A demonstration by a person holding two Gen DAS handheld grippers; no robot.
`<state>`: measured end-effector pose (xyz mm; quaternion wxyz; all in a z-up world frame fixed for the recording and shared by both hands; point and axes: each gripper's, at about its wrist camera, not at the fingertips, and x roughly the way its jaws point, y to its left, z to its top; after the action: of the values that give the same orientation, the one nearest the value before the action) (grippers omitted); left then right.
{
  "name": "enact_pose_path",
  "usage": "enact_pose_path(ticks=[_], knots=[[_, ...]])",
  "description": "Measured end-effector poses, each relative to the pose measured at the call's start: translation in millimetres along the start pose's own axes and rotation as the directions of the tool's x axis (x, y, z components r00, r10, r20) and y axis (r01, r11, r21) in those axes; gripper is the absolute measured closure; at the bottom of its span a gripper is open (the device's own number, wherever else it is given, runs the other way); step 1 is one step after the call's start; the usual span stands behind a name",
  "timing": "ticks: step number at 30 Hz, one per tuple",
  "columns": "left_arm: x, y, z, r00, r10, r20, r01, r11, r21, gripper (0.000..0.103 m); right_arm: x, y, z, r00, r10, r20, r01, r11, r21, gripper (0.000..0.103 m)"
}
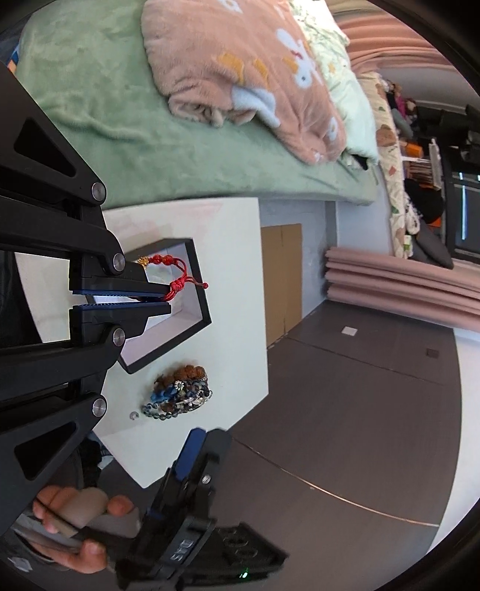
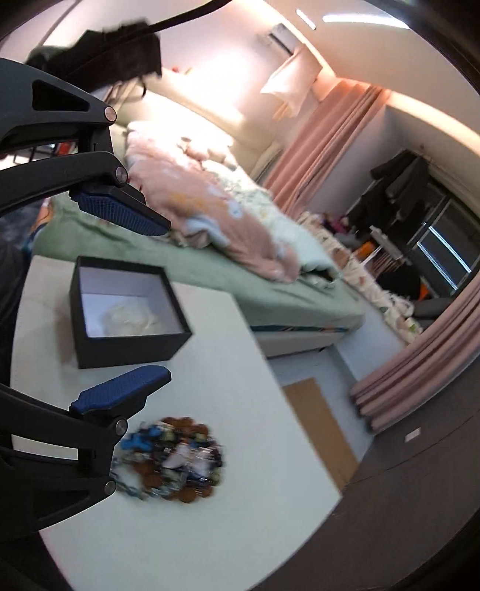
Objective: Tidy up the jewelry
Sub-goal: 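Open the left gripper over the box while the right gripper drops the pouch inside, then grasp the silver ring beside the pile with the left gripper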
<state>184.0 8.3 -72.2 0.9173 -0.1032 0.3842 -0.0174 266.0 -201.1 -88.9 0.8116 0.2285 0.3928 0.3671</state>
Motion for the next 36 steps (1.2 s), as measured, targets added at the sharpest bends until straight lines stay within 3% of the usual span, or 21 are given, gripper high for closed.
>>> enact_pose_path(ticks=[3,4,5,6,7,8,18,28,36], knots=[[23.9,0.0,3.8,0.997,-0.041,-0.07,0.037,0.997,-0.063,0.095,0.1,-13.5,1.1,0.998,-0.062,-0.022,0.062,0.998,0.022,0.03],[31.8,0.0,4.1,0.994,-0.053,-0.092,0.045,0.995,-0.089,0.083,-0.3,-19.8,2.1,0.996,-0.082,-0.03,0.083,0.996,0.034,0.03],[38.0,-1.2,3.8,0.993,-0.057,-0.104,0.046,0.993,-0.107,0.059,-3.7,-23.3,3.4,0.995,-0.092,-0.029,0.093,0.995,0.045,0.03],[41.0,-4.0,3.3,0.993,-0.057,-0.105,0.045,0.993,-0.112,0.045,-8.2,-27.2,6.0,0.995,-0.101,-0.022,0.102,0.993,0.055,0.03],[42.5,-8.7,1.8,0.994,-0.057,-0.093,0.047,0.993,-0.111,0.025,-13.0,-32.5,7.8,0.994,-0.109,-0.014,0.11,0.992,0.064,0.03],[41.9,-14.0,0.3,0.995,-0.062,-0.072,0.054,0.993,-0.105,0.02,-17.4,-38.6,9.9,0.993,-0.118,-0.01,0.118,0.99,0.073,0.03],[69.9,-78.5,-8.9,0.989,-0.121,-0.09,0.123,0.992,0.007,0.022,-52.5,-96.5,13.0,0.978,-0.201,-0.048,0.206,0.962,0.178,0.03],[109.3,-130.4,-31.9,0.973,-0.146,-0.181,0.163,0.983,0.082,0.051,-92.1,-145.0,8.5,0.965,-0.256,-0.052,0.261,0.931,0.257,0.03],[134.2,-146.4,-48.2,0.97,-0.104,-0.219,0.132,0.984,0.117,0.058,-106.0,-162.6,4.4,0.957,-0.281,-0.073,0.29,0.917,0.273,0.03]])
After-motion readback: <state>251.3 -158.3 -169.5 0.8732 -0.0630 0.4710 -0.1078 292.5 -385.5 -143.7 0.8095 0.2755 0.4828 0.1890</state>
